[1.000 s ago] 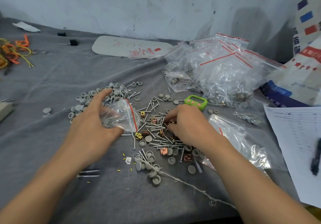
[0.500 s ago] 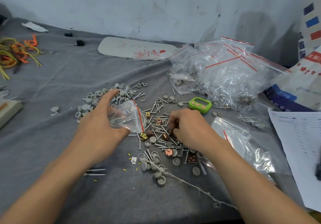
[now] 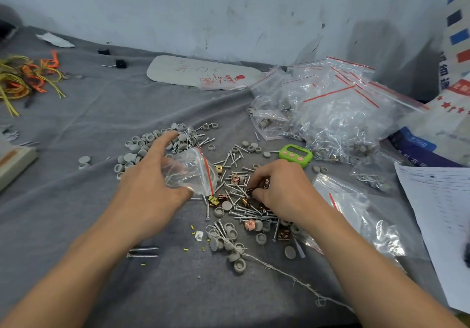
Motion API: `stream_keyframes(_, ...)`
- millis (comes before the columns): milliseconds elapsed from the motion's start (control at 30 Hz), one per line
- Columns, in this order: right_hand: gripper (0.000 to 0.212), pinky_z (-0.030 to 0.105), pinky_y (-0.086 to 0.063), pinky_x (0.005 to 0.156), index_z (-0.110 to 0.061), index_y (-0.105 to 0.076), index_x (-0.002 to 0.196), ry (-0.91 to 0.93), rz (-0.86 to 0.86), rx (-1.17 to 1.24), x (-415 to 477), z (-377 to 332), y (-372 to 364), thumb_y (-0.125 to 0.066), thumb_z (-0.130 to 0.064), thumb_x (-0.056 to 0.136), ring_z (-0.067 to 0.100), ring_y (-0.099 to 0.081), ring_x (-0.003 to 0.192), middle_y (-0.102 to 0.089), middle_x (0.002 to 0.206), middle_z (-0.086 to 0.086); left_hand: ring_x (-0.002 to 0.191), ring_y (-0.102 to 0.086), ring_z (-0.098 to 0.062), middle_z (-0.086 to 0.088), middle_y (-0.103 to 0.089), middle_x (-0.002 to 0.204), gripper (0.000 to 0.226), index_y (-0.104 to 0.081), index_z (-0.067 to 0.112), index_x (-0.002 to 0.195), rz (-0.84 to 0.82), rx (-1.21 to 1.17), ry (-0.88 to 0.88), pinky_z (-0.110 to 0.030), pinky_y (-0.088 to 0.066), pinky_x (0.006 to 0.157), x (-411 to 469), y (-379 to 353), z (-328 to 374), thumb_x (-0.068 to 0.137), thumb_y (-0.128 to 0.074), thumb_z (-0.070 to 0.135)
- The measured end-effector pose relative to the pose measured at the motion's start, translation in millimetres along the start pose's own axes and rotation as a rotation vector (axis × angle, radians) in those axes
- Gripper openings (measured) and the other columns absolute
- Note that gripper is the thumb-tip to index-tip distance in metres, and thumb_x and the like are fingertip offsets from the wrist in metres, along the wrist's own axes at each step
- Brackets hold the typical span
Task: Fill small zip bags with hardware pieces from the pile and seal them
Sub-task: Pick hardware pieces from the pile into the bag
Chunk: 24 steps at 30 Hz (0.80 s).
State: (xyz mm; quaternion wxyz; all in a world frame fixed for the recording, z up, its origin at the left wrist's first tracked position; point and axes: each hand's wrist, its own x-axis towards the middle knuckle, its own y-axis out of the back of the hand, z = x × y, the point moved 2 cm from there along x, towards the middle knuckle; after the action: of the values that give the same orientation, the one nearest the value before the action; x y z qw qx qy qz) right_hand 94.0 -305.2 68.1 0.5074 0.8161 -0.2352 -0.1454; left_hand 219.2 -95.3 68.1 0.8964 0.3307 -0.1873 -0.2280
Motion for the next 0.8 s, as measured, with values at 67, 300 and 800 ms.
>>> stream_keyframes(67, 0.019, 0.005, -0.035, 0.050, -0.037, -0.073, 0.077, -0.001, 0.095, 0.037, -1, 0, 5, -0.079, -0.020, 0.083, -0.006, -0.056, 0.060, -0.063, 0.069, -0.022, 0.105, -0.057, -0.017, 0.013, -0.063, 0.110, 0.098, -0.030, 0.052, 0.146, -0.006, -0.006, 0.000, -0.033, -0.041, 0.089, 1, 0, 0, 0.071, -0.084, 0.020)
stream_keyframes(300, 0.016, 0.008, -0.049, 0.062, -0.028, -0.078, 0.079, 0.136, 0.297, 0.320, -24, -20, 19, -0.082, -0.013, 0.078, -0.006, -0.069, 0.064, -0.073, 0.068, -0.022, 0.101, -0.057, -0.014, 0.012, -0.066, 0.111, 0.098, -0.029, 0.054, 0.145, -0.014, -0.002, -0.017, -0.030, -0.040, 0.087, 1, -4, -2, 0.071, -0.085, 0.023)
stream_keyframes(800, 0.025, 0.019, -0.056, 0.062, -0.021, -0.080, 0.079, 0.223, 0.195, 0.884, -31, -36, 33, -0.087, 0.002, 0.072, 0.012, -0.075, 0.065, -0.077, 0.071, 0.000, 0.093, -0.051, -0.009, 0.020, -0.059, 0.099, 0.095, -0.029, 0.052, 0.147, -0.018, 0.027, -0.031, -0.028, -0.037, 0.084, -1, -6, 0, 0.074, -0.084, 0.027)
